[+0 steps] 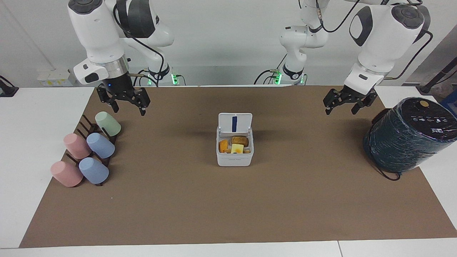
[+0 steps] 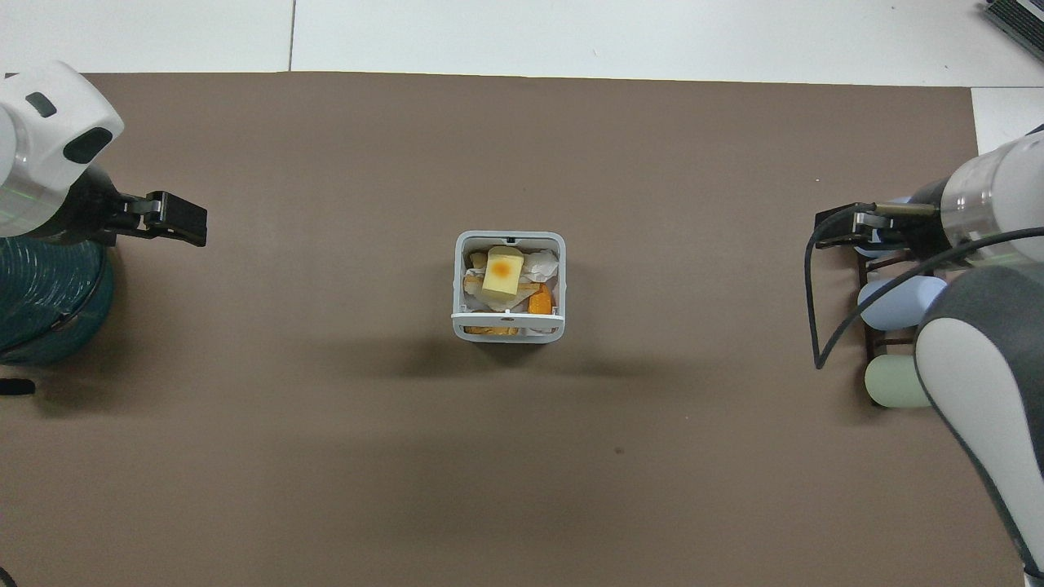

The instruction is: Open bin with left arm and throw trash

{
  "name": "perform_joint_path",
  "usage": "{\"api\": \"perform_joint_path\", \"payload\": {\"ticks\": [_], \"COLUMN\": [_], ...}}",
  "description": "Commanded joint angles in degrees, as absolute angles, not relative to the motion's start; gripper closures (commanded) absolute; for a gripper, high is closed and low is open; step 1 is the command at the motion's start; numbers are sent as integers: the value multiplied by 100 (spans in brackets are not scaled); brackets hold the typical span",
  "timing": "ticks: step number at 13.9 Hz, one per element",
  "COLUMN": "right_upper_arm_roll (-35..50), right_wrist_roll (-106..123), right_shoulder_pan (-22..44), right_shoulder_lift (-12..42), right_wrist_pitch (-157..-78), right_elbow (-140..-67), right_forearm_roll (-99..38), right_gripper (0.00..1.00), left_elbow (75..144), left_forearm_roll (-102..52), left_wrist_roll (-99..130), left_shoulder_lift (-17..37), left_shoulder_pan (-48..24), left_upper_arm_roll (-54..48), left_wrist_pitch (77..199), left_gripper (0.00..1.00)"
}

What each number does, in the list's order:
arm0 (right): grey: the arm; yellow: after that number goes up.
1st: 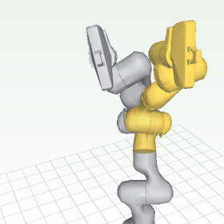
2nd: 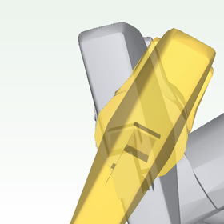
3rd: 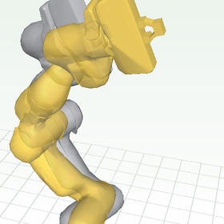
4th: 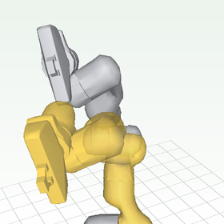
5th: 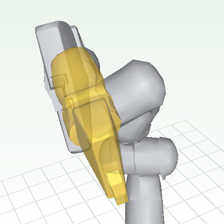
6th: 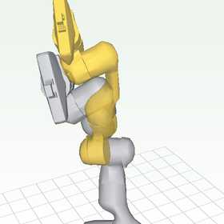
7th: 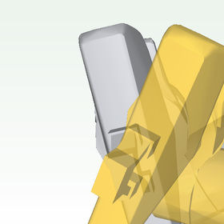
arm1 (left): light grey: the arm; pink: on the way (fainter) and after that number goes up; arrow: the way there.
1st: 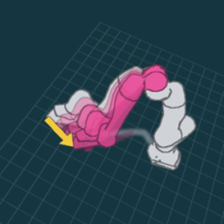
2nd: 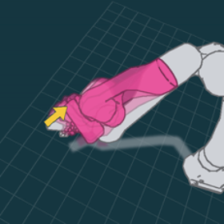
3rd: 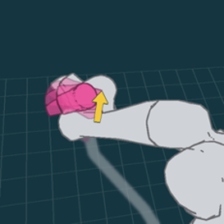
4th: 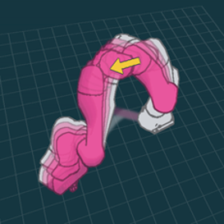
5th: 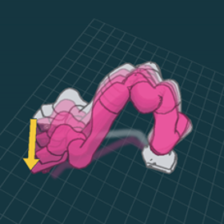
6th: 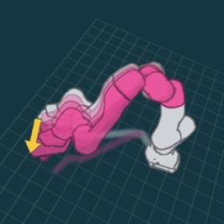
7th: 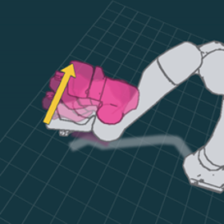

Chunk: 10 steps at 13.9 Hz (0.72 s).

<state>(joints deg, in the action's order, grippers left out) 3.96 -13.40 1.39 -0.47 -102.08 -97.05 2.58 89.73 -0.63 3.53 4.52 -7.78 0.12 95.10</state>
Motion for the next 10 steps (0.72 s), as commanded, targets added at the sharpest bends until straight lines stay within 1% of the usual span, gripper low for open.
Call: {"api": "perform_joint_path", "payload": {"ticks": [1,3,10], "right_upper_arm_roll": [457,457,518], "right_wrist_roll": [-749,-712,-694], "right_shoulder_pan": [-61,-62,26], "right_shoulder_lift": [106,27,9], "right_wrist_pitch": [-10072,-10133,-10037], "right_elbow": [-9544,-9763,-9756], "right_forearm_roll": [176,176,123], "right_gripper": [0,0,0], "left_elbow": [9229,9229,9229], "left_forearm_roll": [35,35,35], "left_wrist_roll": [334,334,334], "left_shoulder_lift": [246,246,237], "left_shoulder_pan": [-747,-738,-747], "left_upper_arm_roll": [-9,-9,-9], "left_wrist_pitch": [9624,9624,9624], "left_gripper": [0,0,0]}}
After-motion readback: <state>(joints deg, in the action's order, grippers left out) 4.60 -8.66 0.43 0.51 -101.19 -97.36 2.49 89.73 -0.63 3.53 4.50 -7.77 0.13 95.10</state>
